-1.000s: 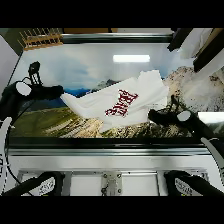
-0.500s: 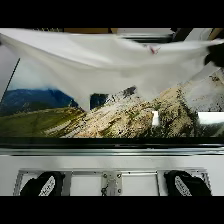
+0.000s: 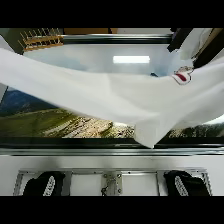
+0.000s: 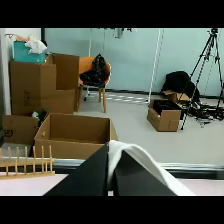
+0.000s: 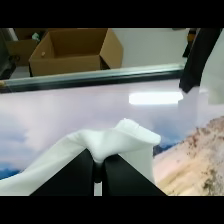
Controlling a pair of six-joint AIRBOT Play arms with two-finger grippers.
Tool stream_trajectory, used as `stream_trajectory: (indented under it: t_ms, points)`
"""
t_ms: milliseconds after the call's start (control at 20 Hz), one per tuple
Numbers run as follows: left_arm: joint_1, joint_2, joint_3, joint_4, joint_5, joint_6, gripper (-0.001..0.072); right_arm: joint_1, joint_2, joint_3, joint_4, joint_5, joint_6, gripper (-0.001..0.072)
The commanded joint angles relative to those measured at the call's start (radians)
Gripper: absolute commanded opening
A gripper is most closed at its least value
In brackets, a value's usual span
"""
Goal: Fold the clothes and pants, and hang the long-sleeved shirts on hangers.
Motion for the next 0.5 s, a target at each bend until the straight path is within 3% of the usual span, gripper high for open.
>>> stream_trajectory:
  t_ms: [0,100,200,300,450]
  points:
    - [0.0,-0.038,-0.064,-0.002,-0.004,0.0,0.0005,0.0,-0.062,-0.002,-0.021,0.23,0.095,0.0011]
    - [-0.001,-0.15,-0.11,-0.003,-0.04,0.0,0.0005,0.003,-0.171,-0.031,-0.012,0.336,0.105,0.0011]
    - [-0.013,-0.308,-0.162,-0.009,-0.031,0.0,0.0005,0.024,-0.301,-0.089,-0.018,0.356,0.096,0.001]
    - [-0.047,-0.501,-0.165,-0.008,0.0,0.0,0.0005,0.046,-0.46,-0.123,-0.02,0.3,0.07,0.0011]
    - [-0.113,-0.811,-0.037,-0.008,0.017,0.0,0.0005,0.062,-0.696,-0.115,-0.013,0.102,0.063,0.0011]
